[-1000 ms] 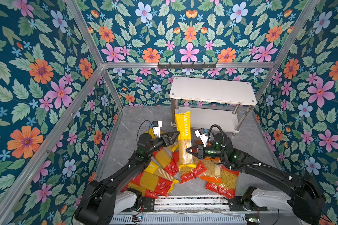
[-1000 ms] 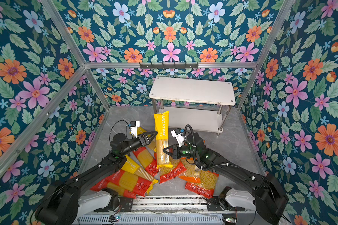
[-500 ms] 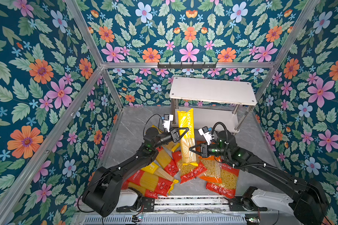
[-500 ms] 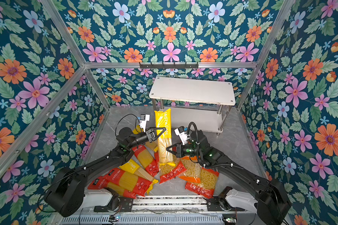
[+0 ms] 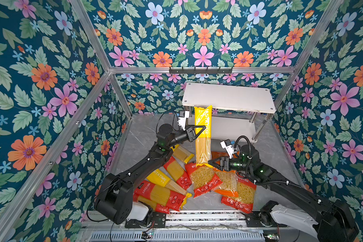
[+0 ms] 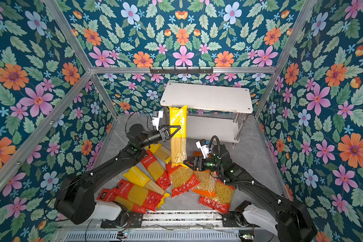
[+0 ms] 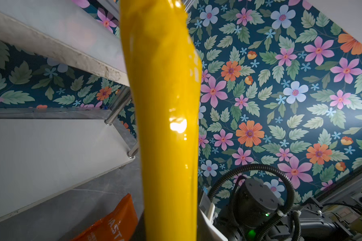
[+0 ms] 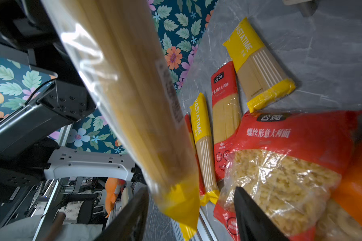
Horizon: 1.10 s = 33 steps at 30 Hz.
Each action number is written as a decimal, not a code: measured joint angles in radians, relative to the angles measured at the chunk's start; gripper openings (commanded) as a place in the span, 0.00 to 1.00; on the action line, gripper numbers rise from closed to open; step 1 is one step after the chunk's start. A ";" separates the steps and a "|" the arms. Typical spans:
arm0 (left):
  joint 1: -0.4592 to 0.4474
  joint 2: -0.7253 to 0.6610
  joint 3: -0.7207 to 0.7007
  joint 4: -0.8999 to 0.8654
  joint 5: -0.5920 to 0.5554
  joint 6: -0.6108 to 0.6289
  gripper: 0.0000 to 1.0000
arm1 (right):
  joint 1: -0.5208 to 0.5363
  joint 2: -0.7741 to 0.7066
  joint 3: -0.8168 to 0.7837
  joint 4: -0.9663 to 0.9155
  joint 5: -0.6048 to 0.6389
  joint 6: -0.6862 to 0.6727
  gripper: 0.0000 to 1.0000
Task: Arrange pasta packages on shelves
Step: Pick up the pasta bag.
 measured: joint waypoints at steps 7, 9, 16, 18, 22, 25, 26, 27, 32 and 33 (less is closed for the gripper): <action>-0.003 0.067 0.022 0.058 0.002 -0.089 0.00 | -0.002 0.007 0.035 0.084 -0.001 0.030 0.58; -0.001 0.073 0.029 0.079 0.005 -0.109 0.00 | -0.003 0.037 0.053 0.108 0.000 0.035 0.53; 0.001 0.081 0.051 0.138 0.016 -0.163 0.00 | -0.005 0.094 0.107 0.136 0.005 0.031 0.57; 0.001 0.085 0.052 0.162 0.017 -0.187 0.00 | -0.014 0.107 0.124 0.138 0.003 0.024 0.62; 0.005 0.090 0.055 0.185 0.026 -0.210 0.00 | -0.047 0.142 0.139 0.141 -0.006 0.009 0.45; 0.023 0.090 0.055 0.187 0.030 -0.222 0.01 | -0.049 0.154 0.151 0.179 -0.048 0.013 0.24; 0.030 0.090 0.057 0.190 0.030 -0.230 0.03 | -0.049 0.156 0.154 0.200 -0.067 0.021 0.19; 0.036 0.090 0.059 0.190 0.030 -0.239 0.07 | -0.049 0.157 0.157 0.221 -0.080 0.029 0.15; 0.059 0.092 0.084 0.187 0.043 -0.269 0.34 | -0.049 0.166 0.187 0.258 -0.110 0.095 0.08; 0.068 0.092 0.090 0.186 0.046 -0.267 0.41 | -0.049 0.167 0.201 0.256 -0.119 0.113 0.07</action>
